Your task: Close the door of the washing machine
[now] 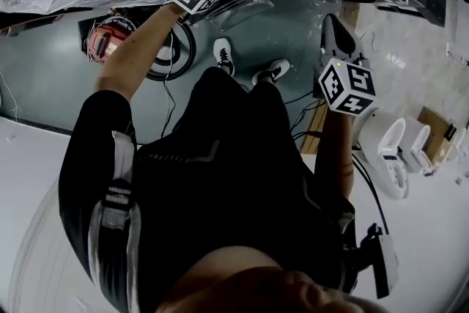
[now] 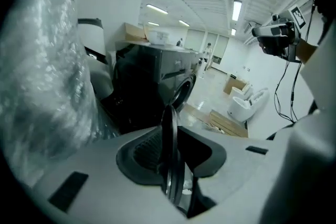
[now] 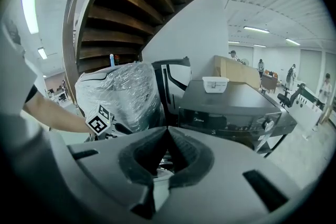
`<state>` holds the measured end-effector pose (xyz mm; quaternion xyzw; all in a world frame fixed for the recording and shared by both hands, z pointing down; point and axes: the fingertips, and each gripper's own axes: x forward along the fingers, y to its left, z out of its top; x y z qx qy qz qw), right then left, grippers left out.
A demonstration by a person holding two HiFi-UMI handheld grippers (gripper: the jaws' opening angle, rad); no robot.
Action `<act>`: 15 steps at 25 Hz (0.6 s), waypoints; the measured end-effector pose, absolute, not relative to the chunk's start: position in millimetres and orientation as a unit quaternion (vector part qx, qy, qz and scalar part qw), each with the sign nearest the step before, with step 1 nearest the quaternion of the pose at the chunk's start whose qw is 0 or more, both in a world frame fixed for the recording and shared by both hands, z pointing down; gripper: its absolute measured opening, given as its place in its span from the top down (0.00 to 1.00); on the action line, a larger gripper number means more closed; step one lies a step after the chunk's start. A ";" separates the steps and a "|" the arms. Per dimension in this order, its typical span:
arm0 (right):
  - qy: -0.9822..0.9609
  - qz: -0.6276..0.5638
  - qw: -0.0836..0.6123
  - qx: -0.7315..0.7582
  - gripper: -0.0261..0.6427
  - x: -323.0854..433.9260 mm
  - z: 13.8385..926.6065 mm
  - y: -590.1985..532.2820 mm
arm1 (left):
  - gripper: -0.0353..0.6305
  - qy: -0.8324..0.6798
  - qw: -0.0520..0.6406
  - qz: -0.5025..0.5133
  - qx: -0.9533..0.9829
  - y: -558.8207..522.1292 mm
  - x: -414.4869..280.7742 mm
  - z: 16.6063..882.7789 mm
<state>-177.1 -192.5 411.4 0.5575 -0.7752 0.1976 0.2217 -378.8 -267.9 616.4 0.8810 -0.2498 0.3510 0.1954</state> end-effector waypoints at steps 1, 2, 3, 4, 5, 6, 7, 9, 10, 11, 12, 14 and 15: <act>-0.775 0.203 0.222 0.555 0.95 -176.6 414.9 -190.2 | 0.83 -0.235 0.202 0.362 0.879 -263.8 -376.3 627.1; -0.775 0.208 0.222 0.553 0.95 -175.5 418.1 -187.6 | 0.83 -0.225 0.206 0.371 0.877 -260.7 -374.2 636.8; -0.774 0.213 0.222 0.553 0.95 -173.3 421.1 -184.8 | 0.83 -0.223 0.207 0.380 0.874 -259.0 -372.7 645.9; -0.772 0.216 0.223 0.554 0.95 -170.0 423.9 -182.1 | 0.83 -0.225 0.207 0.387 0.870 -258.6 -371.9 654.2; -0.769 0.218 0.224 0.557 0.95 -166.0 426.4 -180.0 | 0.83 -0.229 0.205 0.393 0.867 -259.5 -371.1 661.0; -0.766 0.220 0.224 0.560 0.95 -162.0 428.5 -178.5 | 0.83 -0.233 0.201 0.396 0.865 -261.5 -370.2 665.5; -0.764 0.223 0.224 0.562 0.95 -158.6 430.4 -177.2 | 0.83 -0.237 0.193 0.395 0.866 -263.8 -368.6 667.5; -0.762 0.228 0.222 0.564 0.95 -154.2 433.3 -173.5 | 0.83 -0.236 0.177 0.392 0.871 -265.0 -363.7 668.8; -0.761 0.230 0.221 0.565 0.95 -152.6 434.7 -171.2 | 0.83 -0.231 0.175 0.394 0.872 -262.9 -361.3 670.7; -0.760 0.231 0.222 0.565 0.95 -150.6 436.6 -169.1 | 0.83 -0.225 0.178 0.398 0.871 -260.3 -359.4 674.0; -0.759 0.232 0.223 0.567 0.95 -148.0 439.0 -167.1 | 0.83 -0.220 0.181 0.405 0.869 -258.0 -358.1 678.0; -0.754 0.235 0.225 0.570 0.95 -142.1 444.5 -163.3 | 0.81 -0.215 0.183 0.422 0.861 -255.1 -356.5 686.7; -0.753 0.236 0.225 0.572 0.95 -139.3 446.6 -161.7 | 0.81 -0.215 0.184 0.430 0.857 -254.5 -355.8 690.9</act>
